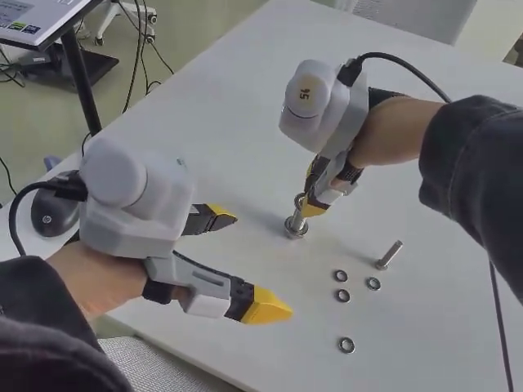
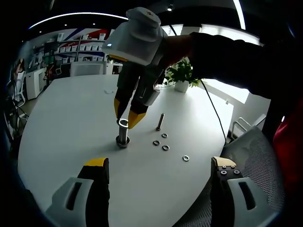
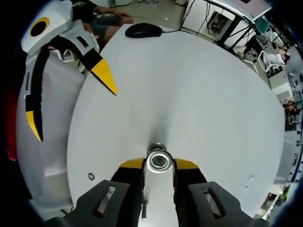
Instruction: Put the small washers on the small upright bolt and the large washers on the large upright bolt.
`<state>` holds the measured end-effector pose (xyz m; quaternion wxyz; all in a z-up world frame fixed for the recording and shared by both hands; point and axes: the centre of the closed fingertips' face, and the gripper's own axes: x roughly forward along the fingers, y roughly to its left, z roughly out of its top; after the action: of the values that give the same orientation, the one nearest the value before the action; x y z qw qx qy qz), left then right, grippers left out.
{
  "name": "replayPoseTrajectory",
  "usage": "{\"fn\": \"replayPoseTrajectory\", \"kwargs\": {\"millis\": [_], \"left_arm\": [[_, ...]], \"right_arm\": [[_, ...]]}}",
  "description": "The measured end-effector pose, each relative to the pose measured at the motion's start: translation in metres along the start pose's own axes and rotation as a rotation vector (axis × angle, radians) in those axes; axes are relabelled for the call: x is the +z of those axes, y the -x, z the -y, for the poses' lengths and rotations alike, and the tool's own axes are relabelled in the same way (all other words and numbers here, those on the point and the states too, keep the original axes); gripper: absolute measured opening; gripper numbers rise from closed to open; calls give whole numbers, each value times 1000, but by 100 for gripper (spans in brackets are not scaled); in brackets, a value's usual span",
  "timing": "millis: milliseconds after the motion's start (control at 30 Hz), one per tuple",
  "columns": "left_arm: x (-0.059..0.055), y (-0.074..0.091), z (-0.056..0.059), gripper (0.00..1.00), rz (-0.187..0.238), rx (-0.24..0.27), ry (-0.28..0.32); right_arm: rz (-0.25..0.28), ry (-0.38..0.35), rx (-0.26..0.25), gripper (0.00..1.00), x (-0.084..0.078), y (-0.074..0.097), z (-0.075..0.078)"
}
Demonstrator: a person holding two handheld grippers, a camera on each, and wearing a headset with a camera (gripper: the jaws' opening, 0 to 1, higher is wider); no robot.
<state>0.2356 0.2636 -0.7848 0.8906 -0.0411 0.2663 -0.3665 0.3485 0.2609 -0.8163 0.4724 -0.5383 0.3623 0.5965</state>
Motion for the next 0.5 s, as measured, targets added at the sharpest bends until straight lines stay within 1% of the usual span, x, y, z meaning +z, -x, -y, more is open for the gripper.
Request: {"fn": "replayPoseTrajectory", "kwargs": {"millis": [367,500], "left_arm": [[1,0,0,88,0,1,1],[1,0,-1,88,1,2,4]], "right_arm": [[-5,-3,9,23,0,-7,0],[-5,-16,16,23,-1,-11,-1]]}}
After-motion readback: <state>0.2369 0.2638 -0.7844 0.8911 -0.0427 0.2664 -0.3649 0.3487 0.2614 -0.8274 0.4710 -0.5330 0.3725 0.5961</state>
